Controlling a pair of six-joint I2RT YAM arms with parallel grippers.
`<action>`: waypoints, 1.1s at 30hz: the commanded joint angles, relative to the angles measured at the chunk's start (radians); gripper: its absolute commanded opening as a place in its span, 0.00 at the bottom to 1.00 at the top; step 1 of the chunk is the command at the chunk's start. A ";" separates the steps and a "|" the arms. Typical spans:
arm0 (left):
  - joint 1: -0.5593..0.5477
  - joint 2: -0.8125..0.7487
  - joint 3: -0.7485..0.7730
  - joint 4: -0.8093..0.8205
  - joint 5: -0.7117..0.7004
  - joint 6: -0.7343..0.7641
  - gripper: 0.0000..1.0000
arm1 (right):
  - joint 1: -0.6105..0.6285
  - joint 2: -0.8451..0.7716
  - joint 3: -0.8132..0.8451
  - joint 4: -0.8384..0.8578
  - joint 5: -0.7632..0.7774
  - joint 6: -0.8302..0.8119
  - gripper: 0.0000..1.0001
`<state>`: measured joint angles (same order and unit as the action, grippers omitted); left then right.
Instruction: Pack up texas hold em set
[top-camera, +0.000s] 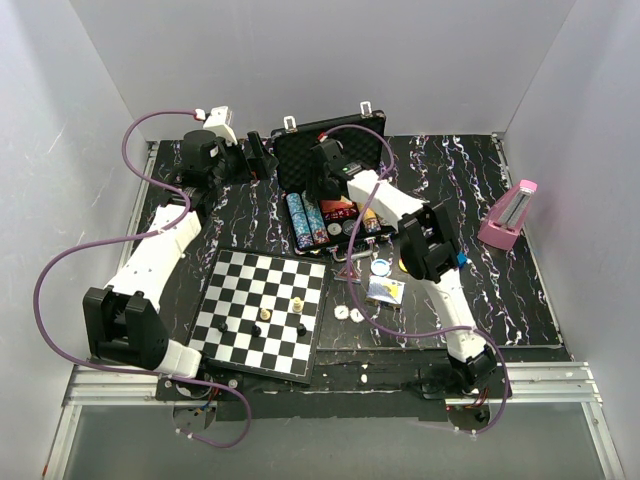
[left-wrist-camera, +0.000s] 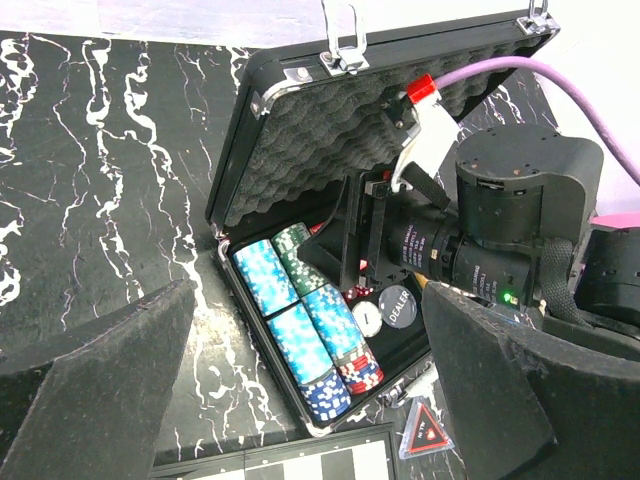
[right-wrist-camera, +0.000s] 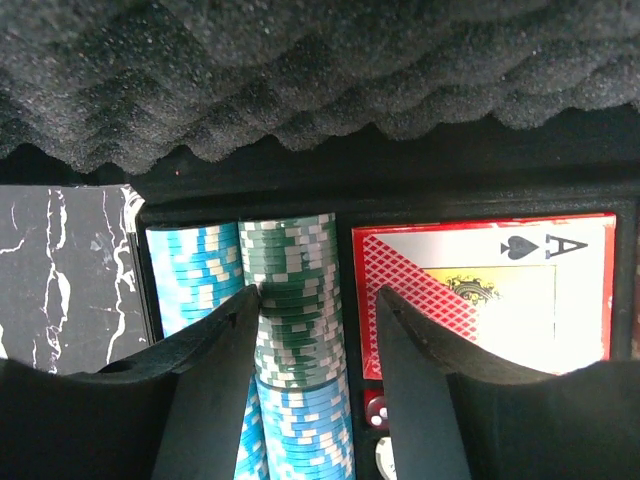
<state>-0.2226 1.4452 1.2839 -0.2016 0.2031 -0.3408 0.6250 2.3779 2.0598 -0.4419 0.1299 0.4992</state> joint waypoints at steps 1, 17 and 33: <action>0.009 -0.054 -0.006 0.005 0.012 0.006 0.98 | -0.013 0.056 0.019 -0.087 0.148 0.042 0.56; 0.011 -0.057 -0.012 0.010 0.012 0.006 0.98 | -0.010 -0.413 -0.458 0.364 -0.070 -0.106 0.63; 0.011 -0.049 -0.012 0.008 0.022 -0.004 0.98 | 0.041 -1.068 -1.107 -0.070 0.260 0.223 0.83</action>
<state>-0.2176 1.4433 1.2831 -0.2012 0.2138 -0.3428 0.6300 1.4017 1.0447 -0.2924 0.2512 0.5678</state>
